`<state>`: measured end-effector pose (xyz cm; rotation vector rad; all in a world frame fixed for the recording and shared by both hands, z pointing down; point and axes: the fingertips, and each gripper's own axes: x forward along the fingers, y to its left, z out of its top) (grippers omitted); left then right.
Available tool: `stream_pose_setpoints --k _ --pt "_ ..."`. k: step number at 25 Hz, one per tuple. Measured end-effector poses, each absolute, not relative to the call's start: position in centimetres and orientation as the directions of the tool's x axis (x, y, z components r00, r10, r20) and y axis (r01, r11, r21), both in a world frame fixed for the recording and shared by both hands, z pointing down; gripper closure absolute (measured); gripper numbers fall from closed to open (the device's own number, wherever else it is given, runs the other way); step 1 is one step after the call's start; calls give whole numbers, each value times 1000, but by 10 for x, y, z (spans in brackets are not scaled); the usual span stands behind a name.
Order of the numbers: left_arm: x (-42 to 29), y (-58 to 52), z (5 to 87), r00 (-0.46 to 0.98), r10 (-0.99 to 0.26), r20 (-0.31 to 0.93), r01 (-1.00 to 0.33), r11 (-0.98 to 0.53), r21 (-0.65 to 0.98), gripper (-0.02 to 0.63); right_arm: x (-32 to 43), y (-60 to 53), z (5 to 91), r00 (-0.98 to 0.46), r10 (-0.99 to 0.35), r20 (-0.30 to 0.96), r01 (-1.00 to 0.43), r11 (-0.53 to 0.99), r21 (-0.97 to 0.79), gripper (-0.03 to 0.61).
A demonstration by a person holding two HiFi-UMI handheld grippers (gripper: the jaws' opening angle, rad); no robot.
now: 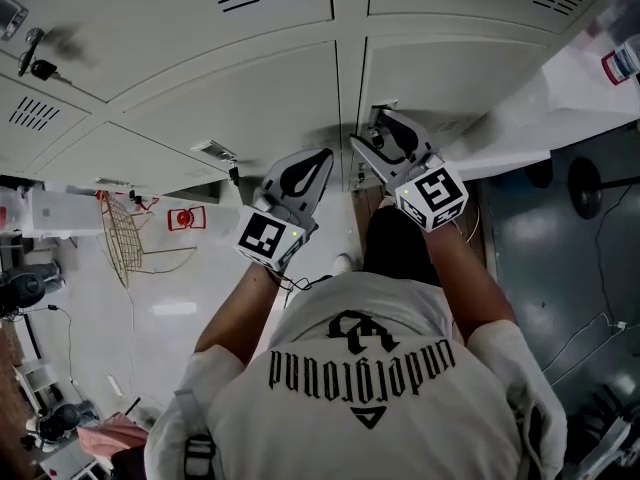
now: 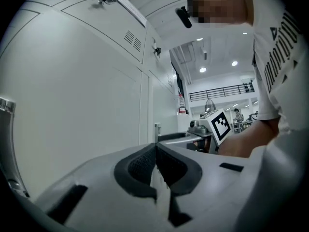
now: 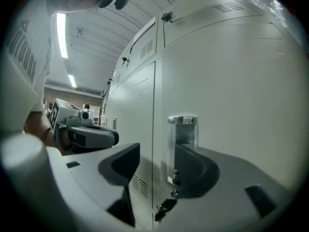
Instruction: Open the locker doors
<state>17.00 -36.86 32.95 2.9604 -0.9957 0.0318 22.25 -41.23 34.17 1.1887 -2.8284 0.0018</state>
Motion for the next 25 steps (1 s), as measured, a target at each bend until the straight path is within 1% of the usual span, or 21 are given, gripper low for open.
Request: stream_pose_setpoints --k 6,18,25 --pt "171 -377 334 794 -607 15 -607 -794 -4 607 217 -421 343 -720 -690 71 -691 722 8 333" --pt "164 -375 329 788 -616 -4 -616 -788 8 607 217 -424 343 -694 -719 43 -720 694 -8 333" --pt "157 -361 324 792 -610 -11 -610 -792 4 607 220 -403 343 -673 -739 39 -740 673 -7 333"
